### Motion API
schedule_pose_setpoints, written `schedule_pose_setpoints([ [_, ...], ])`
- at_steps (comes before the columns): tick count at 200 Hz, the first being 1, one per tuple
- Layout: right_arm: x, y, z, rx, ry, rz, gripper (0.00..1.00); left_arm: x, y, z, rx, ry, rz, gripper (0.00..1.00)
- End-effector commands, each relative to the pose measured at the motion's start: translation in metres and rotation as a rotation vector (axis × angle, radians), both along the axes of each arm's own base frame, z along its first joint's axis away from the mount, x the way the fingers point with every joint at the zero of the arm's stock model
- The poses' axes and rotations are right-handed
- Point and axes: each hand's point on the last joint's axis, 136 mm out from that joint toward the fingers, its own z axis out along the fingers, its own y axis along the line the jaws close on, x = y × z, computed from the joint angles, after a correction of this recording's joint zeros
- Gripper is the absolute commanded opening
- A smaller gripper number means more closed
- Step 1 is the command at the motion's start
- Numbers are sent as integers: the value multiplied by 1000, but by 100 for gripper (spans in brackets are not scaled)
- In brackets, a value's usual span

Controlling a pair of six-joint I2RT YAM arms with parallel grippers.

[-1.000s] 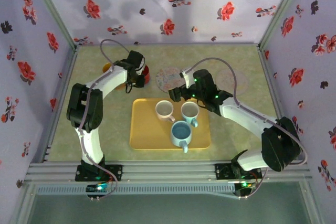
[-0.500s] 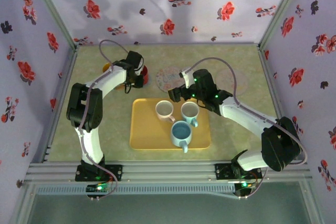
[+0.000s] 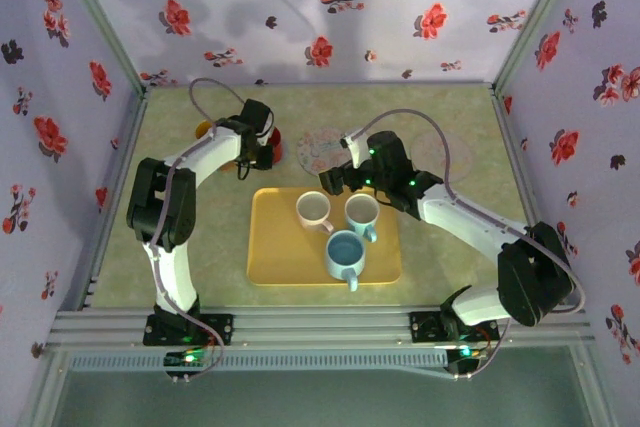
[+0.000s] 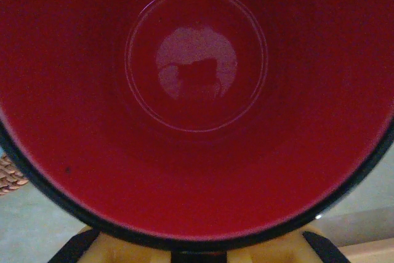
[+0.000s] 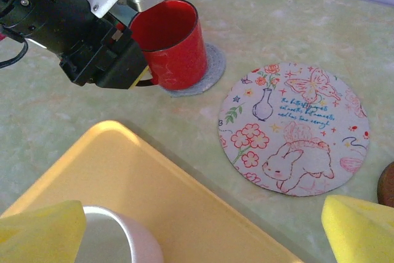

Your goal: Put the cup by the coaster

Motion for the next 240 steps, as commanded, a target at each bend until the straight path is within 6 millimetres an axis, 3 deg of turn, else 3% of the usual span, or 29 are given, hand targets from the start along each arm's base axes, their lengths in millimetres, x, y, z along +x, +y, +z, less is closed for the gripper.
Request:
schedule_pose_setpoints([
  [1,3,1,9,9,-9,12,99,18,-4,15,-32,-81,5,13],
  [56,0,3,6,10,9,27,99,24,-7,13,-38,-89,9,12],
  [93,1,3,4,8,16,24,99,18,-3,-2,-15,-46,1,16],
  [141,3,3,2,-3,19,18,99,15,-3,-10,-18,-33,14,38],
  [172,2,3,1,-11,22,22,99,13,-2,-8,-15,-29,13,46],
  [204,-1,1,1,-26,20,34,99,12,-1,-1,-24,-39,22,50],
  [240,-7,-4,7,-54,20,44,99,12,-2,14,-43,-65,33,62],
])
